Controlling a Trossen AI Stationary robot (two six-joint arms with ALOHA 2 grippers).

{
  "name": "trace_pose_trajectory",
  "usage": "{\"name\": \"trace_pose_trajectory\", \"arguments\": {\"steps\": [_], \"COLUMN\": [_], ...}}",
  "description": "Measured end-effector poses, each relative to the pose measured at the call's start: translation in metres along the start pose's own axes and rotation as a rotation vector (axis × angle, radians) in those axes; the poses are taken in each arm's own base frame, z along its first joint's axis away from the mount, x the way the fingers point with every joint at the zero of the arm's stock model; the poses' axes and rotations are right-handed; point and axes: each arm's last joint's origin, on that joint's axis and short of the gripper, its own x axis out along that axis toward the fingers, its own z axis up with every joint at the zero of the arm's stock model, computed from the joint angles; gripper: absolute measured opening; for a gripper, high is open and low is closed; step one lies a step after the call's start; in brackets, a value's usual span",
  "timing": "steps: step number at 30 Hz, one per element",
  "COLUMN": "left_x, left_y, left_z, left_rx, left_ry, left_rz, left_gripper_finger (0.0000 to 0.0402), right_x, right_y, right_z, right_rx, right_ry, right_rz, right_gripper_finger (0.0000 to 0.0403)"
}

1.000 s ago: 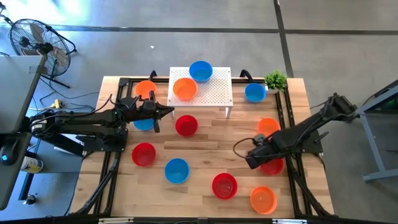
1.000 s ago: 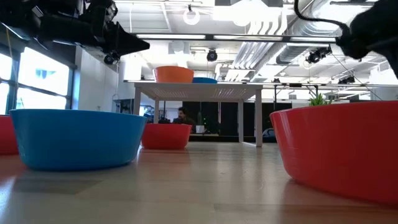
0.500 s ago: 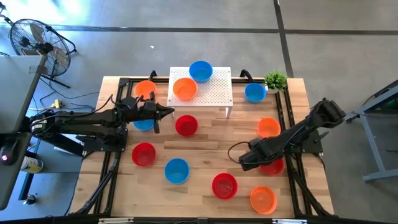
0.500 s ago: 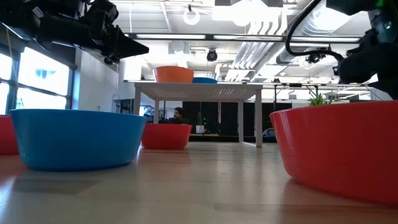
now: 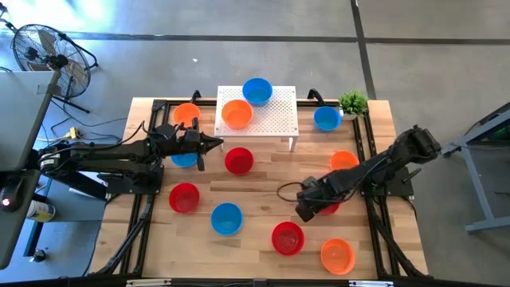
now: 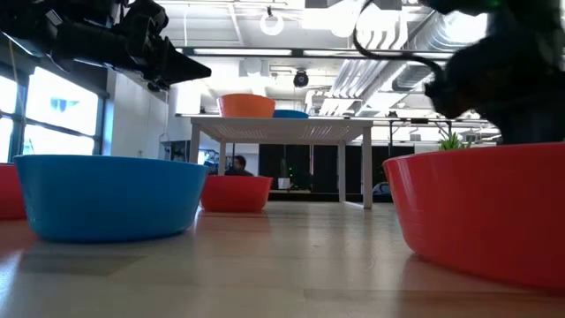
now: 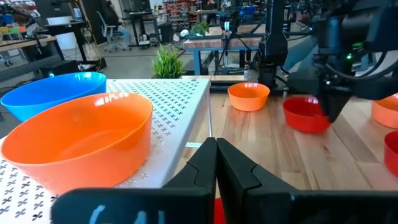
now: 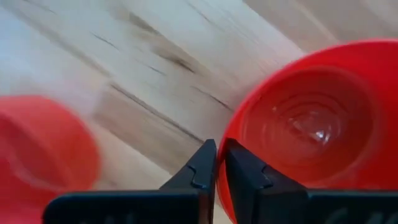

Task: Pick & Place Mini bowls
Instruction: Put the red bowl on the shelf

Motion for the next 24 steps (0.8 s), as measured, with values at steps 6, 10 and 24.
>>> {"name": "trace_pose_trajectory", "arguments": {"steps": [6,10,24], "left_x": [0.0,0.0,0.0], "left_y": [0.0,0.0,0.0], "left_z": [0.0,0.0,-0.002], "left_rx": [0.001,0.001,-0.001], "left_ry": [0.002,0.002,0.021], "left_rz": [0.001,0.007,0.009], "left_gripper_finger": [0.0001,0.0001,0.0001], "right_x": [-0.002,-0.004,-0.009], "right_y": [-0.002,-0.006,-0.014], "right_z": [0.026,0.043,0.067], "right_rx": [-0.175,-0.287,-0.428], "right_ry": [-0.079,-0.145,-0.215], "right_rz": [0.033,0.024,-0.019], "right_gripper_finger": [0.0008,0.0015,0.0091]}}
